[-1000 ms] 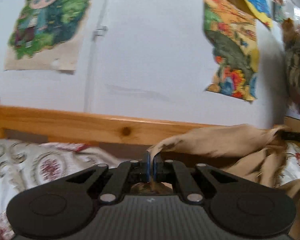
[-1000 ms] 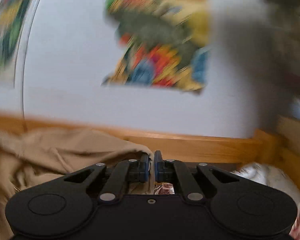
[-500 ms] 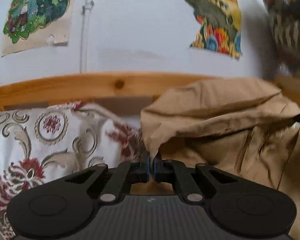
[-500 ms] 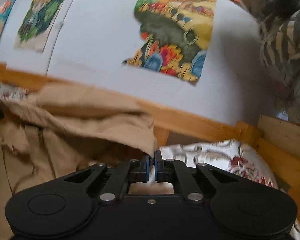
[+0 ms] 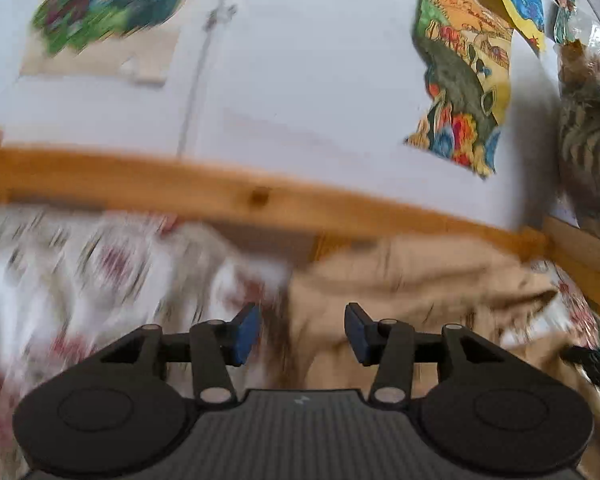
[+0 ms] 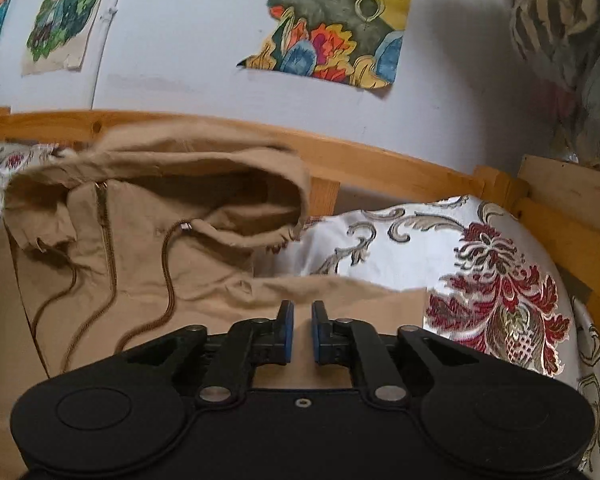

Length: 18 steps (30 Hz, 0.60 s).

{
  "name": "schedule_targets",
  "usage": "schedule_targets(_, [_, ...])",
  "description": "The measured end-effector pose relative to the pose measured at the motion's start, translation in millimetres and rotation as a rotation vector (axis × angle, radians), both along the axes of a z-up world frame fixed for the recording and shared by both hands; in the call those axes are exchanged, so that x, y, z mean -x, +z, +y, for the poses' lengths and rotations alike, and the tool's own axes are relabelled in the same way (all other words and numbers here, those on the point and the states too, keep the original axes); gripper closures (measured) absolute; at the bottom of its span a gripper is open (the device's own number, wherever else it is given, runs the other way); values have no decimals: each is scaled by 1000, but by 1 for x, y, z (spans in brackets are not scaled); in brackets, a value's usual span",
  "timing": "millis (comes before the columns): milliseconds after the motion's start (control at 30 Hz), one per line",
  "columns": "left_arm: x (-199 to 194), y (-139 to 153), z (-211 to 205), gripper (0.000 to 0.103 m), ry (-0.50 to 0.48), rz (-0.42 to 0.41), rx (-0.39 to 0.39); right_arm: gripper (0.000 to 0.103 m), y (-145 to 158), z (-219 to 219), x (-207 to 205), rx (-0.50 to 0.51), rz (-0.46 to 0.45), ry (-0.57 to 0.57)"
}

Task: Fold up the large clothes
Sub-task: 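Grasp the folded jacket near the hood with the left tool and lift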

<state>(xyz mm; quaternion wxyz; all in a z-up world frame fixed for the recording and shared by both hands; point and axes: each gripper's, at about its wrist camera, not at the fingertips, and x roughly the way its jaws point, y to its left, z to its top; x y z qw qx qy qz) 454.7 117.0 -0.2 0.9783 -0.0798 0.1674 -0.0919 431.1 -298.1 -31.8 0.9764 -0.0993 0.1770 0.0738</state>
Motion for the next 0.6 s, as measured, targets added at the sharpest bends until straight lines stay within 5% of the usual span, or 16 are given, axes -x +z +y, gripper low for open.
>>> schedule_targets(67, [-36, 4, -18, 52, -19, -11, -50, 76, 9, 3, -4, -22, -9, 6])
schedule_targets(167, [-83, -6, -39, 52, -55, 78, -33, 61, 28, 8, -18, -56, -14, 29])
schedule_targets(333, [-102, -34, -53, 52, -86, 108, 26, 39, 72, 15, -55, -237, 40, 111])
schedule_targets(533, [-103, -37, -45, 44, -140, 52, 87, 31, 106, 58, -124, -364, 110, 202])
schedule_targets(600, [-106, -32, -43, 40, -154, 47, 73, 31, 109, 81, -146, -276, 102, 245])
